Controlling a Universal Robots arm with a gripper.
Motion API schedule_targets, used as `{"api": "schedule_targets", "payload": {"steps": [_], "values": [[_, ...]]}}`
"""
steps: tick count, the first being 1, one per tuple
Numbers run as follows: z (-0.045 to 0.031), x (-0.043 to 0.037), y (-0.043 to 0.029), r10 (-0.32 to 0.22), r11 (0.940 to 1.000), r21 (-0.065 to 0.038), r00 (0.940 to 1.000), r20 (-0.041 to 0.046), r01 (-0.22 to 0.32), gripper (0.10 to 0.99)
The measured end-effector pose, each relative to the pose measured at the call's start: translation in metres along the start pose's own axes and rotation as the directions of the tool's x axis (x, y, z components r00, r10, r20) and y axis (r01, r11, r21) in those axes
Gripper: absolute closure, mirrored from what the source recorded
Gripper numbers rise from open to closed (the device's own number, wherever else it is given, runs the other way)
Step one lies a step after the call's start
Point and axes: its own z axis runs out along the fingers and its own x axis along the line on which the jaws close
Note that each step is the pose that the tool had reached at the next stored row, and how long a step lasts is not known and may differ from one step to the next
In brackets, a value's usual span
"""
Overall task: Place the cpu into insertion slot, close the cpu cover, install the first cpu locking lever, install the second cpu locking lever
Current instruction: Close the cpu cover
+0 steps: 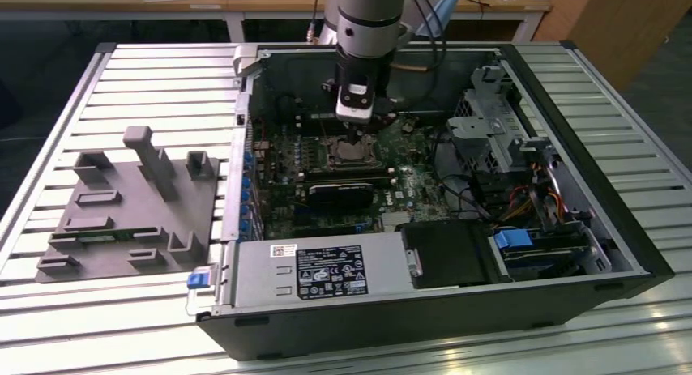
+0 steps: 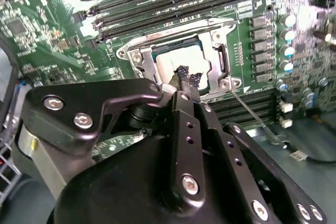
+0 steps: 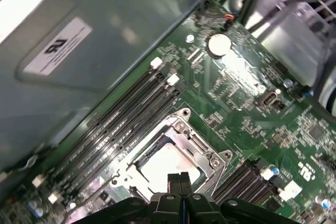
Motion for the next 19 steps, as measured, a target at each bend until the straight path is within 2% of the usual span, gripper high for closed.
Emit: {"api": "schedule_targets", "payload": {"steps": [5,9,13,16,19], "values": [[0.0000,0.0000,0.0000,-0.089,0.9960,0.002,0.9960,-0.0015,0.089,0.980],[0.0000,0.0000,0.0000,-0.161,0.9869,0.004,0.9869,-0.0031,0.161,0.980],[0.0000,0.0000,0.0000,-0.232,0.9726,0.005,0.9726,-0.0048,0.232,0.980],[0.0000,0.0000,0.0000,-0.286,0.9583,0.006,0.9583,-0.0061,0.286,0.980],[0.0000,0.0000,0.0000,-0.337,0.9413,0.007,0.9413,-0.0075,0.338,0.980]]}}
